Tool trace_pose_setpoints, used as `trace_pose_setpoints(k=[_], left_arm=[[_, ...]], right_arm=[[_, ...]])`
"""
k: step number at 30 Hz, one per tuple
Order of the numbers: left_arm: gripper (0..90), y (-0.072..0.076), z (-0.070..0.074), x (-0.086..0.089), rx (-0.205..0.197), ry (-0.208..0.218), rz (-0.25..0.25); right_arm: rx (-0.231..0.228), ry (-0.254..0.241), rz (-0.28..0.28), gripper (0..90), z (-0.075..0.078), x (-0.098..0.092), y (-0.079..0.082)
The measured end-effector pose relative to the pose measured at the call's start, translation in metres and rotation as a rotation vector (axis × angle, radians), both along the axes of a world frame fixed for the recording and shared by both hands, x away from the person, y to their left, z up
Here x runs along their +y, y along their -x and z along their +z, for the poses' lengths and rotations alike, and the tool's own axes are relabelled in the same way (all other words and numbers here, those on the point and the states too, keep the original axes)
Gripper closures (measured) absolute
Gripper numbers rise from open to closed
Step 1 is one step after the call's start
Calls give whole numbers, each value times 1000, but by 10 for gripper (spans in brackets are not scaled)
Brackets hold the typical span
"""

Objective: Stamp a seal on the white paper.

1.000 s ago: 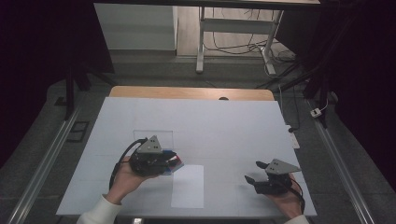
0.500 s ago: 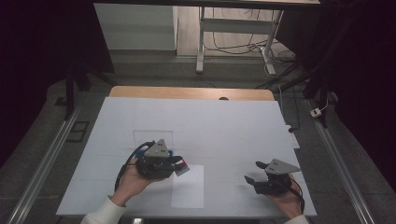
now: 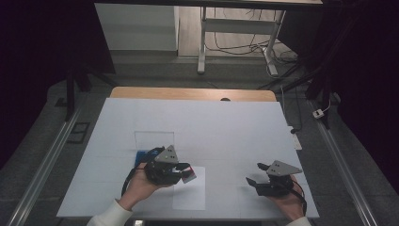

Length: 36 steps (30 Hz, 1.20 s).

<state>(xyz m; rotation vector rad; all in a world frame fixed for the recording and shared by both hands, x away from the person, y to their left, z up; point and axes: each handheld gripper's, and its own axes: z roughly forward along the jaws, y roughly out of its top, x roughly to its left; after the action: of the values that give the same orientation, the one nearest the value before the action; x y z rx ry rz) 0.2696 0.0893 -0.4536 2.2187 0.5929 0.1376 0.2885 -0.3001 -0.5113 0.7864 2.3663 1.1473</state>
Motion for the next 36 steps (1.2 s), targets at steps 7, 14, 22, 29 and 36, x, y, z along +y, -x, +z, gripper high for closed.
trace_pose_setpoints(k=[7, 14, 22, 29, 36], left_arm=[[701, -2, -7, -6, 4, -42, -3], [701, -4, -14, -14, -2, -101, -4], [701, -7, -23, -17, 18, -118, -3], [701, -8, -28, -20, 28, -136, -1], [701, -10, -33, -22, 36, -152, 0]], right_arm=[[1, 2, 3, 278, 0, 0, 0], [3, 12, 9, 278, -1, 0, -1], [0, 18, 3, 277, -1, 0, -1], [2, 18, 1, 278, -1, 0, 0], [6, 16, 7, 278, -1, 0, -1]])
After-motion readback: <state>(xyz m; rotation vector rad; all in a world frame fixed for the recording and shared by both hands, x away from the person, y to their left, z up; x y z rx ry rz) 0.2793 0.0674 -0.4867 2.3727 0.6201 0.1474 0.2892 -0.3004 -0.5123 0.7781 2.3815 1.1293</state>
